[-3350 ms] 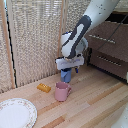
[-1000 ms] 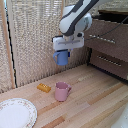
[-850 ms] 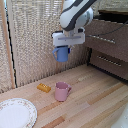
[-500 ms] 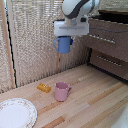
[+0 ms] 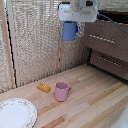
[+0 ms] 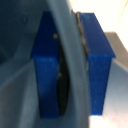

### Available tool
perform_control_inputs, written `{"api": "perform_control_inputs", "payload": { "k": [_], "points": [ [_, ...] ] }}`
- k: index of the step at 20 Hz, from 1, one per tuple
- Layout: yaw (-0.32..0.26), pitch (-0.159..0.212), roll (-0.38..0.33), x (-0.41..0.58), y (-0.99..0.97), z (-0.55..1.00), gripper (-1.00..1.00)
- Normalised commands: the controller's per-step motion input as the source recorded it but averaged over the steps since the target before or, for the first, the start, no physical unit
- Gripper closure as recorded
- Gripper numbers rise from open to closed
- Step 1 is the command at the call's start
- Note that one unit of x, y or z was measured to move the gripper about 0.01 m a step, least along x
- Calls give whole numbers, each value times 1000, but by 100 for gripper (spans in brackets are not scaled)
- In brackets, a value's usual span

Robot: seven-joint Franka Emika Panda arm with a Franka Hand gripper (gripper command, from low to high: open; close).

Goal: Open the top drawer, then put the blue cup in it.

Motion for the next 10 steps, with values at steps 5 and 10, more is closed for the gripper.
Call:
{"api": "perform_control_inputs", "payload": {
  "k": [5,10],
  "points": [
    [-323,6,-43,68,0,904,100],
    [-279,72,-11,232,-209,951,100]
  ]
}}
